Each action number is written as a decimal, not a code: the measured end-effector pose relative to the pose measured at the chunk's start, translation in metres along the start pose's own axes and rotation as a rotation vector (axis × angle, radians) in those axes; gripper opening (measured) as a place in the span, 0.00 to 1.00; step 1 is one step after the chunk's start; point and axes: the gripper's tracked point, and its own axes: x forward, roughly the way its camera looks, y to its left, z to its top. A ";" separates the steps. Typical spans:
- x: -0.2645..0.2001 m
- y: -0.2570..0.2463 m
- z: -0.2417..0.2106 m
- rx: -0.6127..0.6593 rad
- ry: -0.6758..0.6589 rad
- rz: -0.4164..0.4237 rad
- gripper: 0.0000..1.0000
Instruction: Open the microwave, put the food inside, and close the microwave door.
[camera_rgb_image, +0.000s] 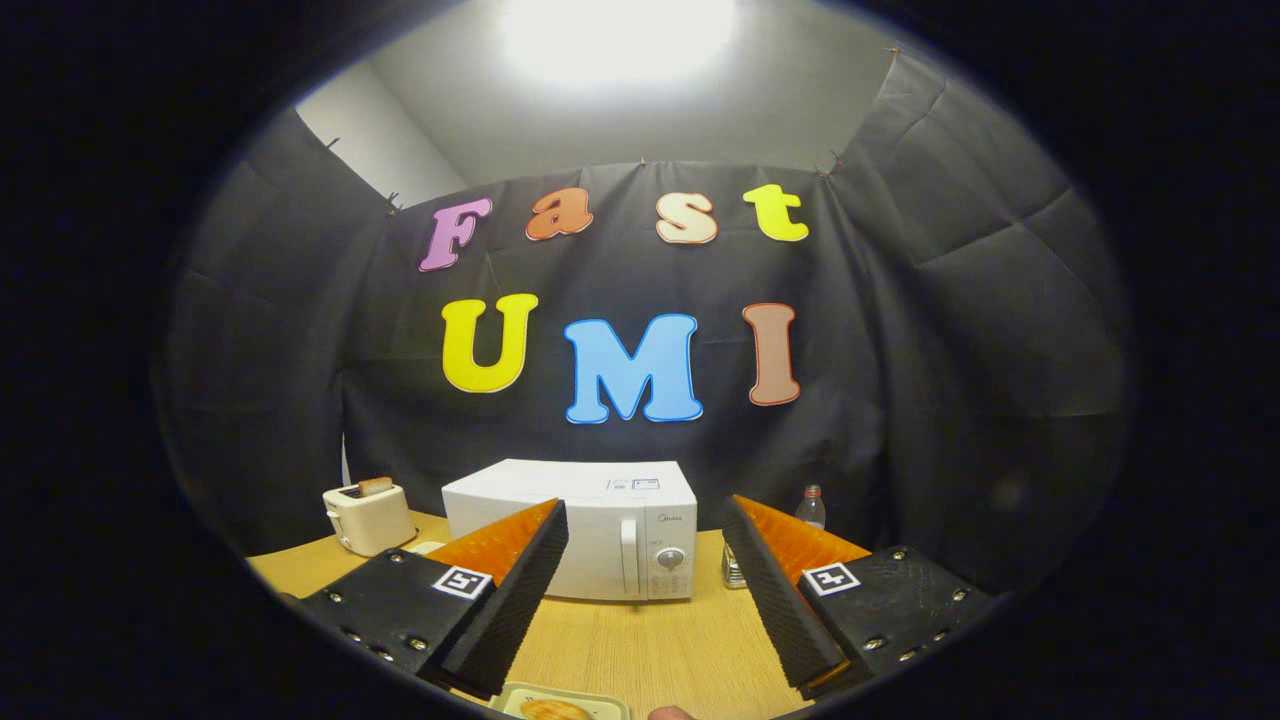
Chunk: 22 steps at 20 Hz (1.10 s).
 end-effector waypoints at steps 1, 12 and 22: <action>0.005 0.000 0.000 0.002 0.000 0.001 0.97; 0.088 -0.004 -0.031 -0.001 0.022 0.014 0.97; 0.178 0.014 -0.098 -0.005 0.129 0.043 0.98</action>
